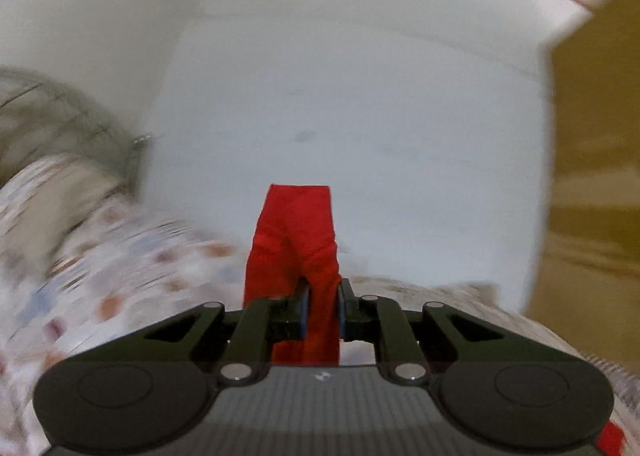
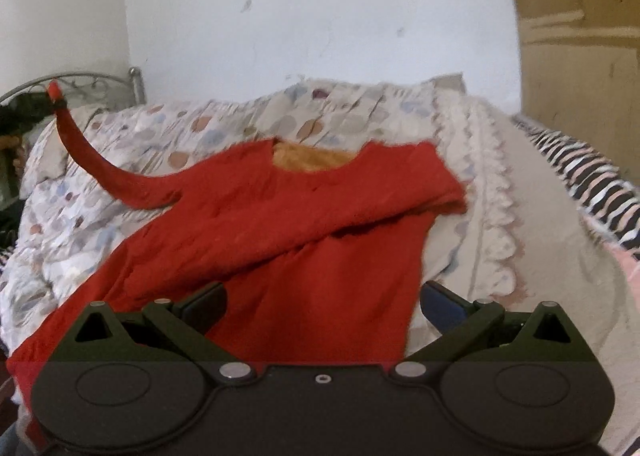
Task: Fold small clothes
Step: 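Grasp the other sleeve cuff with the left gripper and lift it, then lay the sleeve across the shirt body and open the left gripper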
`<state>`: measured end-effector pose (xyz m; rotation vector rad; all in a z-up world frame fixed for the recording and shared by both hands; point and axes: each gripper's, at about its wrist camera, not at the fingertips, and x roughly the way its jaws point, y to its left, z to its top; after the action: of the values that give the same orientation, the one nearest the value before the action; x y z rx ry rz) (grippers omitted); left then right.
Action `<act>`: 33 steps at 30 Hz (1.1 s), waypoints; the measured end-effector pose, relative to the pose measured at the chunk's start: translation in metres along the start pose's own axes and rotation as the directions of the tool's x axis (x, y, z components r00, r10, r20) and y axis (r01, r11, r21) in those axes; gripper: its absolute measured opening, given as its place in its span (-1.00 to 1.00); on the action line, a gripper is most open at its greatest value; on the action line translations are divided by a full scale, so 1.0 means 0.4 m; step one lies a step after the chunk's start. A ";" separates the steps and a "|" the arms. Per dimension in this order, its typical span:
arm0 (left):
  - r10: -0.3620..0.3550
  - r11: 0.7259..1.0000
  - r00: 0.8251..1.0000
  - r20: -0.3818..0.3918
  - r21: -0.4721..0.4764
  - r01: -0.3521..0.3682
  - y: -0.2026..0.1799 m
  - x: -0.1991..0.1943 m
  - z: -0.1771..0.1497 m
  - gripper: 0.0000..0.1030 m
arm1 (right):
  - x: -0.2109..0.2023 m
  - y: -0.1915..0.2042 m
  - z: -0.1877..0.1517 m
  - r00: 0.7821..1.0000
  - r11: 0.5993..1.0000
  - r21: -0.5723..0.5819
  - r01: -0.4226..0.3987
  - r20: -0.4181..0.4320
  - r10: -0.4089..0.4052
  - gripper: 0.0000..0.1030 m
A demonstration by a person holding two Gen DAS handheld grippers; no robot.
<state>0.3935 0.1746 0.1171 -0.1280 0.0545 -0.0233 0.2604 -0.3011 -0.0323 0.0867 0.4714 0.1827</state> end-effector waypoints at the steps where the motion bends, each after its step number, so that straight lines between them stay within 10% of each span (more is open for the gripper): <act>1: -0.053 0.998 0.999 0.001 0.041 0.053 -0.046 -0.010 0.001 -0.73 | -0.008 -0.005 0.002 1.000 1.000 0.003 0.012 0.019 -0.012 0.99; 7: -0.340 0.927 0.935 -0.105 0.127 0.352 -0.278 -0.047 -0.057 -0.73 | -0.047 -0.044 0.012 0.992 0.996 0.032 0.081 0.094 -0.084 0.99; 17: -0.522 0.751 0.727 -0.447 0.162 0.640 -0.496 -0.081 -0.348 -0.73 | -0.071 -0.108 -0.019 0.985 0.985 0.082 0.154 0.067 -0.160 0.99; 23: -0.510 0.727 0.679 -0.529 0.157 0.668 -0.520 -0.107 -0.415 -0.45 | -0.070 -0.113 -0.025 0.984 0.984 0.074 0.159 0.068 -0.164 0.99; 25: -0.529 0.714 0.660 -0.534 0.139 0.686 -0.524 -0.123 -0.416 0.43 | -0.063 -0.114 -0.025 0.985 0.984 0.080 0.157 0.062 -0.162 0.99; 26: -0.535 0.716 0.661 -0.525 0.133 0.685 -0.513 -0.132 -0.411 0.54 | -0.058 -0.113 -0.024 0.985 0.984 0.084 0.154 0.060 -0.159 0.99; 33: -0.569 0.715 0.622 -0.537 0.050 0.697 -0.474 -0.215 -0.396 0.81 | -0.032 -0.092 -0.030 0.997 0.994 0.084 0.071 0.032 -0.074 0.99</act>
<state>0.2951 -0.0311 -0.0107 0.1326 0.5195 -0.7985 0.2492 -0.3393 -0.0419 0.1532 0.4469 0.0901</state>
